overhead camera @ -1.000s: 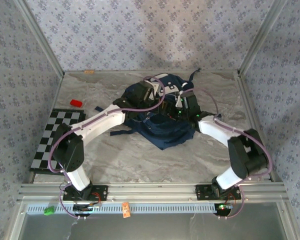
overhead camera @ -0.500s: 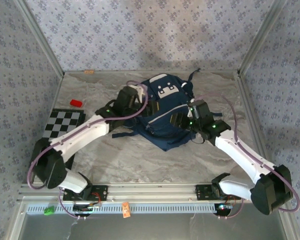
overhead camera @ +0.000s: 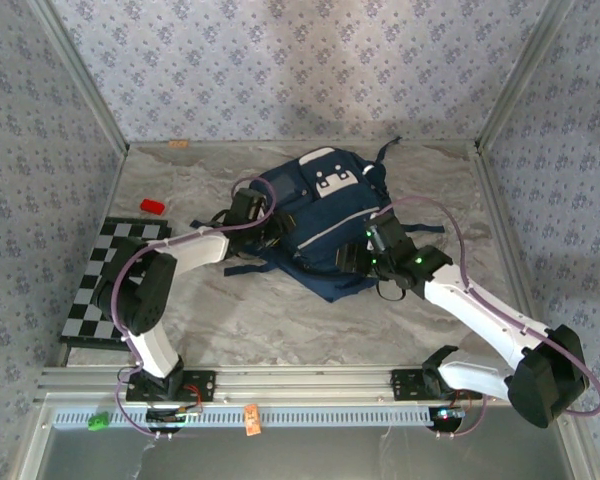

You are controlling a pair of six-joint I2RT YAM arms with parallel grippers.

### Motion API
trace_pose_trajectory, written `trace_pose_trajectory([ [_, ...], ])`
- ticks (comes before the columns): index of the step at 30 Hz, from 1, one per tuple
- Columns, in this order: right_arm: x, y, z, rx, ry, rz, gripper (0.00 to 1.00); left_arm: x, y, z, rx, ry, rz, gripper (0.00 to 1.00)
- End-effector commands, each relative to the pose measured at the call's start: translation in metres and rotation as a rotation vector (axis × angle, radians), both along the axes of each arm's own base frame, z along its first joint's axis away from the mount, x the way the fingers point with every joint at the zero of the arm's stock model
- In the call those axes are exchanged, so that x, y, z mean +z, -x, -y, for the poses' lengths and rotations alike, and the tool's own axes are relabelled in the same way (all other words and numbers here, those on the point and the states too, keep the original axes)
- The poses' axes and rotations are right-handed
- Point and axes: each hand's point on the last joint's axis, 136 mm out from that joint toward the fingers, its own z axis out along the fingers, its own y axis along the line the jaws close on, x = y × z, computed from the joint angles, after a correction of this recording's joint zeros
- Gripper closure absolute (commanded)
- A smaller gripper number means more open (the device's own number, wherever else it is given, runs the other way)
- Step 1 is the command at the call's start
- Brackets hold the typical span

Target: Pack the student bag

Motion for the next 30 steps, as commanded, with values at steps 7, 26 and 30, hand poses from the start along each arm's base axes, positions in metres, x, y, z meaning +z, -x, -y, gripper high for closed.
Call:
trace_pose_trajectory([
  [7,-0.015,-0.015,0.012,-0.033,0.037,-0.029,0.33,0.038,0.005,0.050,-0.067,0.162,0.058,0.75],
  [26,-0.009,0.007,-0.006,-0.129,0.261,-0.032,0.37,0.086,0.038,0.098,0.026,0.382,-0.053,1.00],
  [30,-0.011,-0.009,-0.042,-0.119,0.112,0.022,0.49,0.095,0.045,0.101,0.022,0.387,-0.039,1.00],
])
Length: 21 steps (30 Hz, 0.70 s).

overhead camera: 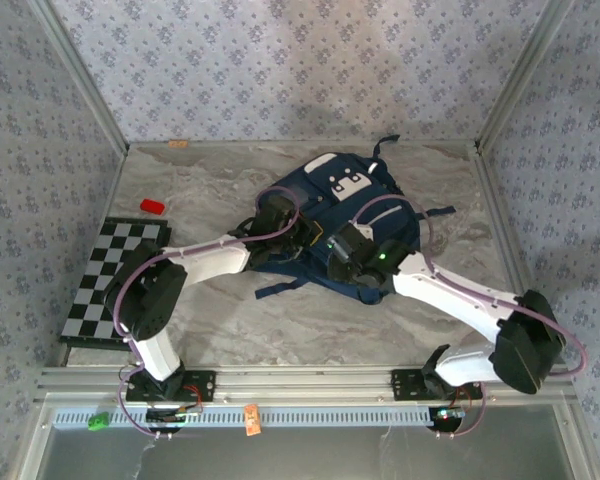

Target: Pack the student bag

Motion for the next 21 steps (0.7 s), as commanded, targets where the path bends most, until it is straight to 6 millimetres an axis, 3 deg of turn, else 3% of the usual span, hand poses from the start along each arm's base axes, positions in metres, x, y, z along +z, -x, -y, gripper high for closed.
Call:
trace_pose_trajectory([
  [1,0.013,-0.020,-0.024,-0.053,-0.119,0.098,0.54,0.058,0.009,0.018,-0.032,0.130,0.086,1.00],
  [4,0.022,-0.027,-0.029,-0.079,-0.094,0.144,0.59,0.063,0.012,0.019,-0.036,0.141,0.086,1.00],
  [9,0.010,-0.033,-0.024,-0.144,-0.043,0.131,0.56,0.070,0.015,0.016,-0.032,0.160,0.096,1.00],
  [13,0.010,-0.039,-0.006,-0.228,0.027,0.173,0.51,0.076,0.018,0.014,-0.039,0.165,0.105,1.00],
  [17,0.016,-0.046,0.007,-0.293,0.046,0.214,0.56,0.077,0.019,0.010,-0.031,0.150,0.115,1.00],
  [21,0.021,-0.039,0.019,-0.296,0.125,0.215,0.63,0.078,0.019,0.004,-0.021,0.126,0.133,1.00],
])
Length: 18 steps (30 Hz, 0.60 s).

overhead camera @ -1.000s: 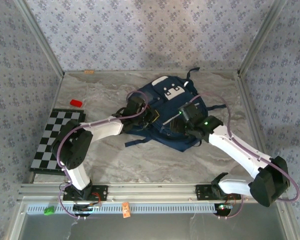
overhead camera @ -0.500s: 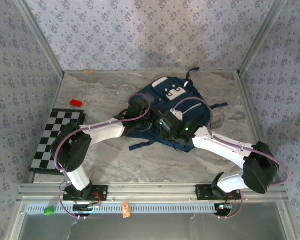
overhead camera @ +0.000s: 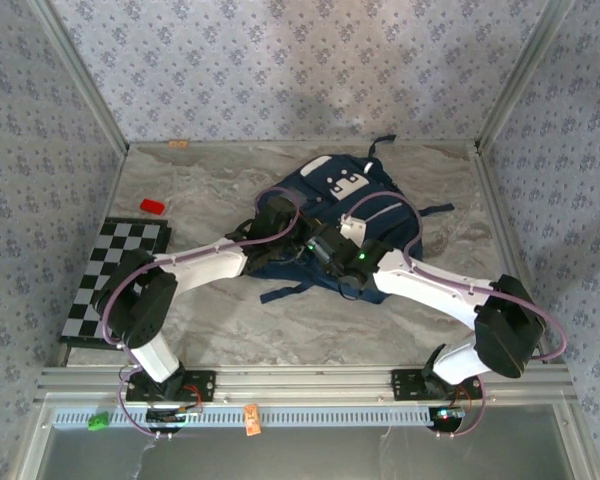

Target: Pack the student bag

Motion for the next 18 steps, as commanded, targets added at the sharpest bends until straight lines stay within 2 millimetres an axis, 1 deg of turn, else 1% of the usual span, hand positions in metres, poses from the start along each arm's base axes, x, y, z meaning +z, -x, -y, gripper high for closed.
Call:
trace_pose_trajectory([
  [1,0.011,-0.006,0.035,-0.109,0.143,0.060,0.65,0.055,0.011,0.002,-0.045,0.083,0.111,1.00],
  [5,0.010,0.005,0.038,-0.069,0.150,0.056,0.70,0.057,0.010,0.000,-0.042,0.070,0.124,1.00],
  [8,0.010,0.008,0.039,-0.046,0.150,0.049,0.73,0.056,0.010,0.001,-0.044,0.069,0.122,1.00],
  [10,0.011,0.006,0.036,-0.023,0.154,0.052,0.74,0.054,0.010,0.001,-0.048,0.064,0.117,1.00],
  [14,0.011,-0.004,0.020,0.053,0.156,0.052,0.74,0.055,0.010,0.002,-0.046,0.070,0.118,1.00],
  [18,0.009,-0.011,0.018,0.053,0.197,0.040,0.79,0.055,0.010,0.003,-0.048,0.065,0.119,1.00],
])
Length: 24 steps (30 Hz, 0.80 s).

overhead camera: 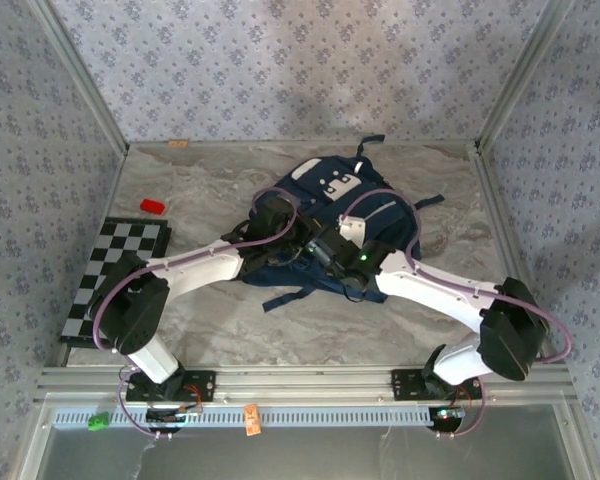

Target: Pack the student bag

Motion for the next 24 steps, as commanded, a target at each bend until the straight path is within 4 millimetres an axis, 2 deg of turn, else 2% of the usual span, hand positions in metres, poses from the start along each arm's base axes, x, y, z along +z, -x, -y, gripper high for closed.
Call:
trace_pose_trajectory([
  [1,0.004,-0.017,0.009,-0.017,0.082,0.033,0.79,0.048,0.004,0.008,-0.045,0.084,0.101,1.00],
  [4,0.001,-0.022,0.001,0.001,0.067,0.039,0.82,0.046,0.004,0.008,-0.044,0.087,0.097,1.00],
  [7,-0.002,-0.026,0.000,0.008,0.079,0.033,0.80,0.047,0.004,0.009,-0.047,0.090,0.099,1.00],
  [9,0.001,-0.028,-0.001,0.016,0.088,0.039,0.87,0.047,0.003,0.009,-0.047,0.087,0.103,1.00],
  [13,0.015,-0.026,-0.001,0.041,0.107,0.060,0.95,0.041,0.000,0.003,-0.038,0.058,0.104,1.00],
  [16,0.017,-0.015,0.011,0.033,0.132,0.029,1.00,0.036,-0.008,-0.007,-0.035,0.032,0.104,1.00],
  [24,0.005,0.017,0.050,0.039,0.082,-0.054,1.00,0.005,-0.023,-0.046,-0.024,-0.056,0.053,1.00],
])
